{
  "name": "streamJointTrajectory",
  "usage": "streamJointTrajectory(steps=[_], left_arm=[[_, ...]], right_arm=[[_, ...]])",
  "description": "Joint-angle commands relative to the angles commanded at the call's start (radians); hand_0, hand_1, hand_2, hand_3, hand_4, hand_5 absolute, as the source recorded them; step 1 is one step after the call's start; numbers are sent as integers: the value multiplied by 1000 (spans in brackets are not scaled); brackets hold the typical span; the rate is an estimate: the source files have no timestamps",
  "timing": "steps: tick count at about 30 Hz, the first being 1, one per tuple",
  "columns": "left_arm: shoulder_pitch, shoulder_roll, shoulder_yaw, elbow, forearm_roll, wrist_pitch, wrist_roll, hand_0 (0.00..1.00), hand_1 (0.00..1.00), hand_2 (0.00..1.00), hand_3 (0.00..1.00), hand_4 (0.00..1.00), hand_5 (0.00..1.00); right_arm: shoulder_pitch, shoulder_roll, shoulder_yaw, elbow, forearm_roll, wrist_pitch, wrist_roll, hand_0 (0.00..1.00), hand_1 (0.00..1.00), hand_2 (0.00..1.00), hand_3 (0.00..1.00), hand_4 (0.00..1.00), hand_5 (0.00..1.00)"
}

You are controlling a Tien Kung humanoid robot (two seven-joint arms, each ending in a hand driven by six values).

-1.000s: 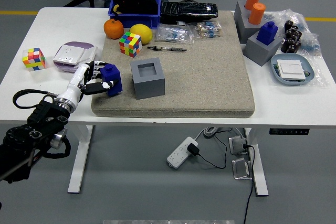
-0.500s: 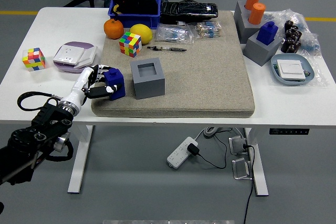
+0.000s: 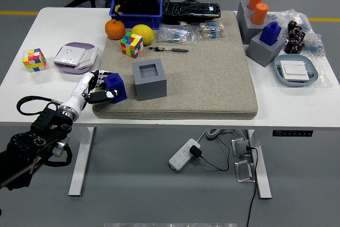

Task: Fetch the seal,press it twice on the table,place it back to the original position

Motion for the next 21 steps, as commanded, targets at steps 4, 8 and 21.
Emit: streamJointTrajectory(steps=[4,8,21], left_arm=[[-1,2,-1,-5,2,0,0,663,495,468,611,680,2],[-4,5,-2,-6,1,1,-1,664,494,468,611,682,2],[-52,46,-10,-43,70,-6,16,664,495,468,610,682,2]], right_arm=[[0,0,1,0,0,0,0,838,775,745,721,753,517],[0,0,0,1,1,-1,1,838,775,745,721,753,517],[2,-1,7,0,-1,-1,0,838,775,745,721,753,517]])
